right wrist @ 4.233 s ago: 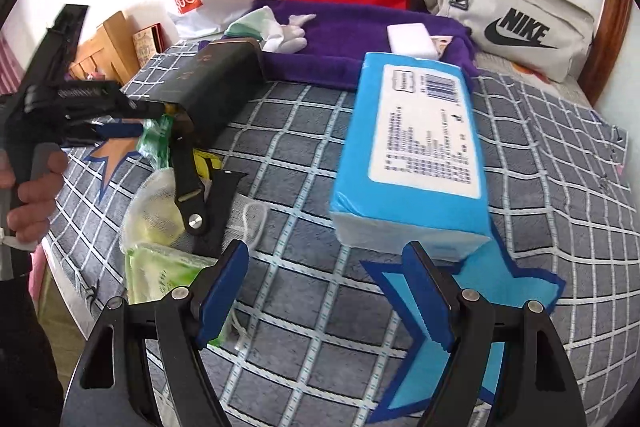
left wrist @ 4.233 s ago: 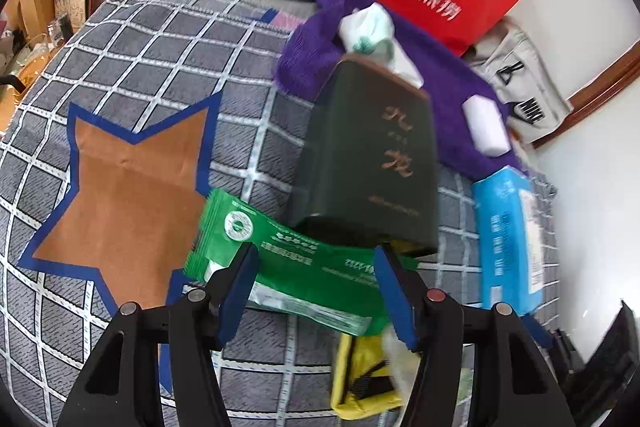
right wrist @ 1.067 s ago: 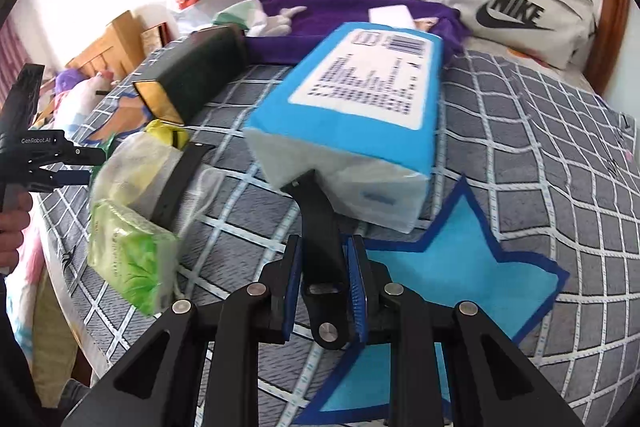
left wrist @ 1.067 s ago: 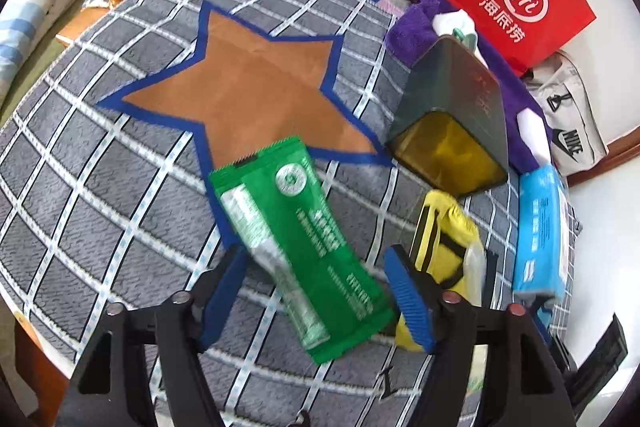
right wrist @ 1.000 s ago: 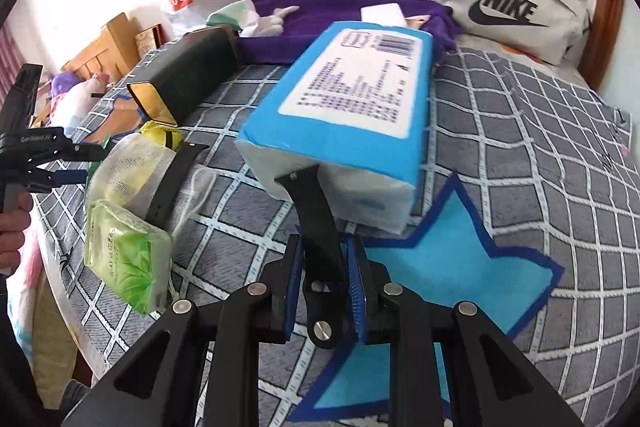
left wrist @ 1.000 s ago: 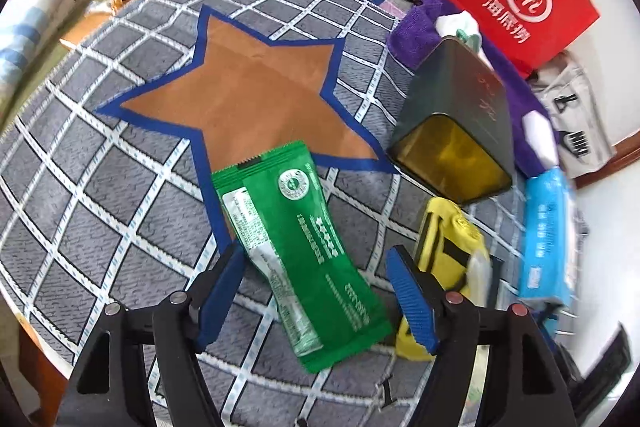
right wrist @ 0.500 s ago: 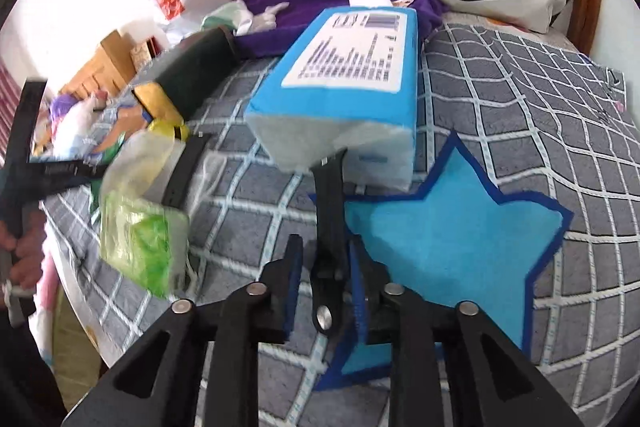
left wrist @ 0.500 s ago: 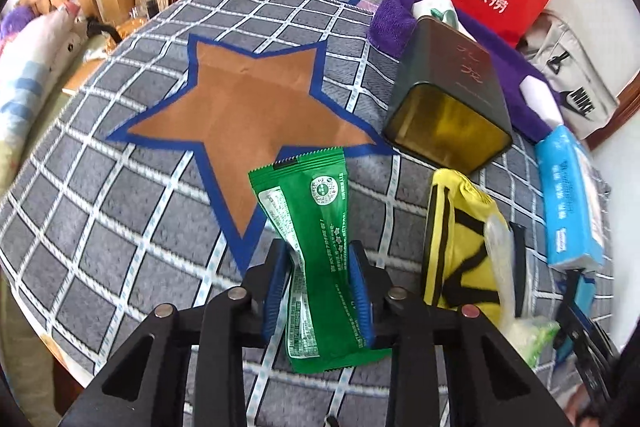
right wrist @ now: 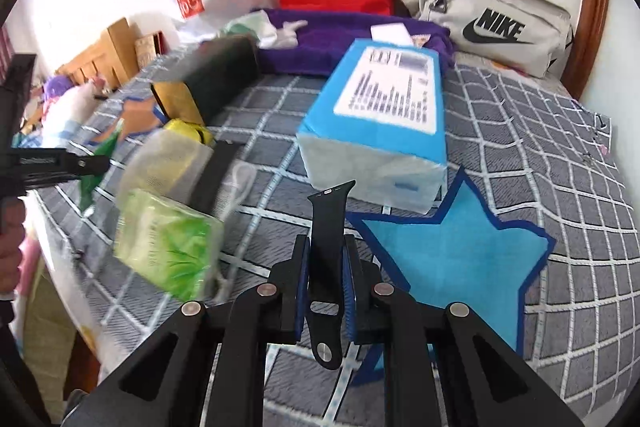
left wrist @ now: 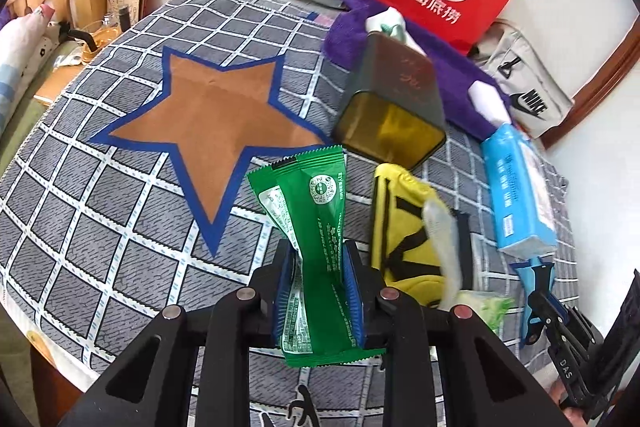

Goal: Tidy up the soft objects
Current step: 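Carry the green packet and black strap toward the purple towel with both tools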

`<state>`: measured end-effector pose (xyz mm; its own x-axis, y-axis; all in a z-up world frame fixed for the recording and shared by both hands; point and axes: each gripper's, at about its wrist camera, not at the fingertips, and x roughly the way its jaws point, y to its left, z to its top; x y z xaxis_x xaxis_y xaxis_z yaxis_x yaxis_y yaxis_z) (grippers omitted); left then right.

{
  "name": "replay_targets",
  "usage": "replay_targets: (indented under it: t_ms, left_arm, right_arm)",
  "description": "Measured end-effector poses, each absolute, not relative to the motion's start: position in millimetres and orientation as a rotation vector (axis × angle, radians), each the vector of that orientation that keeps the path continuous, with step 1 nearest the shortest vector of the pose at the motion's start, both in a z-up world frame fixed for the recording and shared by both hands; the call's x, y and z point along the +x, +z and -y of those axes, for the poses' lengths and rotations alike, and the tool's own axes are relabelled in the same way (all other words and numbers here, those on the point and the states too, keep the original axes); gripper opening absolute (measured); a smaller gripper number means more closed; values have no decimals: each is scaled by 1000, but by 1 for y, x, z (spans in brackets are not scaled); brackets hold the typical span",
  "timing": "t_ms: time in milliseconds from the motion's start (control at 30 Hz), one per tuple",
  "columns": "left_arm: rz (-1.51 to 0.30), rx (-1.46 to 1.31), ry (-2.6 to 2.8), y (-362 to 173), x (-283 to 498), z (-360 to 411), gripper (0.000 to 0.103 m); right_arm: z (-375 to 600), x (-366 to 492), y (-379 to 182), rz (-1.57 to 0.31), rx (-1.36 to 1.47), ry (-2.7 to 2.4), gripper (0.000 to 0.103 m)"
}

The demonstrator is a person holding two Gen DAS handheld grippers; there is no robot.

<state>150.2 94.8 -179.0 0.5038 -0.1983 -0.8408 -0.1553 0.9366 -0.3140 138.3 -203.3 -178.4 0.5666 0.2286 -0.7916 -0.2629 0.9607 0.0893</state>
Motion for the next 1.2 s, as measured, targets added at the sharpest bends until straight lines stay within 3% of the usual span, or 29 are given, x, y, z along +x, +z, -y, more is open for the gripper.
replay_targets:
  t_ms: [500,1200]
  left_arm:
    - [-986,-346,-58,-140,176,-81,23]
    - [-930,-297,-119,-88,273,-56,23]
  right_arm:
    - [214,143,-120,-824,-19,296,16]
    - [210,238,-74,-759,-15,262,16]
